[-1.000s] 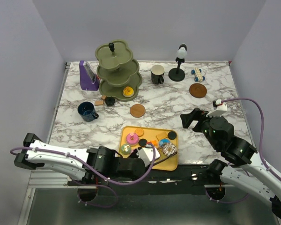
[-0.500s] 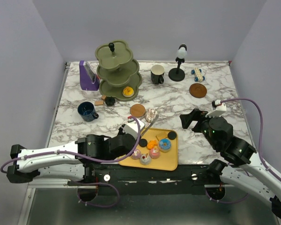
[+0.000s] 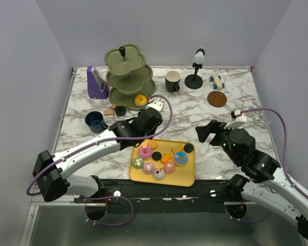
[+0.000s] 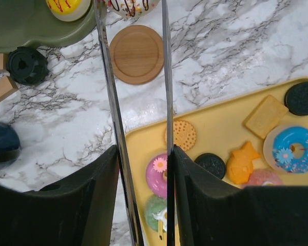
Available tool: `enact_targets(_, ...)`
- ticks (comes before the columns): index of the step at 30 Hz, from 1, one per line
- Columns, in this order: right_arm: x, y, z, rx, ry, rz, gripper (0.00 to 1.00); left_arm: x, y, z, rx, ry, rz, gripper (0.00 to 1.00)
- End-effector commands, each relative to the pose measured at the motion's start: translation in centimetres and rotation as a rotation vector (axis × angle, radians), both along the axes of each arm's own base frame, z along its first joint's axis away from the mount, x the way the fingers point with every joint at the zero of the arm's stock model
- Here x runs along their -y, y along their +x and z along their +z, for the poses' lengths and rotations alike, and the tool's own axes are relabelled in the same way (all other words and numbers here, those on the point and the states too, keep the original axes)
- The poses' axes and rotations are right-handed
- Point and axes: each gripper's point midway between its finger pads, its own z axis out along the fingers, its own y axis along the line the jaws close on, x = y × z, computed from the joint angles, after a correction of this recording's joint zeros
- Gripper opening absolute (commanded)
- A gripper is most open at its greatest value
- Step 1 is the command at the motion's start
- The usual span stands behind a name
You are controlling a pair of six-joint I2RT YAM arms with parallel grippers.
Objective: Serve the afternoon tea
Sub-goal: Place the desert on the desert table.
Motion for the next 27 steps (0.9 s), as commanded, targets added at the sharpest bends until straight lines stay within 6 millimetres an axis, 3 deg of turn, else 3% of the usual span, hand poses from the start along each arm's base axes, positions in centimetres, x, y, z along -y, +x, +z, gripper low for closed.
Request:
enact_targets(1, -0.4, -0.4, -0.1, 0.009, 0.014, 0.032, 1.0, 1.7, 3.9, 0.5, 0.021, -0.045, 0.013, 0.44)
enact_targets(6, -0.3, -0.6, 0.1, 0.019, 0.025, 0.039, 1.0, 2.0, 8.0, -1.3, -0.001, 0.023, 0.103, 0.43)
enact_targets(15, -0.4, -0.7, 0.4, 0.026, 0.035, 0.047, 1.0, 2.1, 14.2, -2.5, -0.017, 0.077, 0.214, 0.43)
enact_targets(27, -0.6, -0.8, 0.5, 0.028, 0.041, 0.06, 1.0, 0.6, 18.5, -3.1, -0.02, 0.098, 0.267, 0.43)
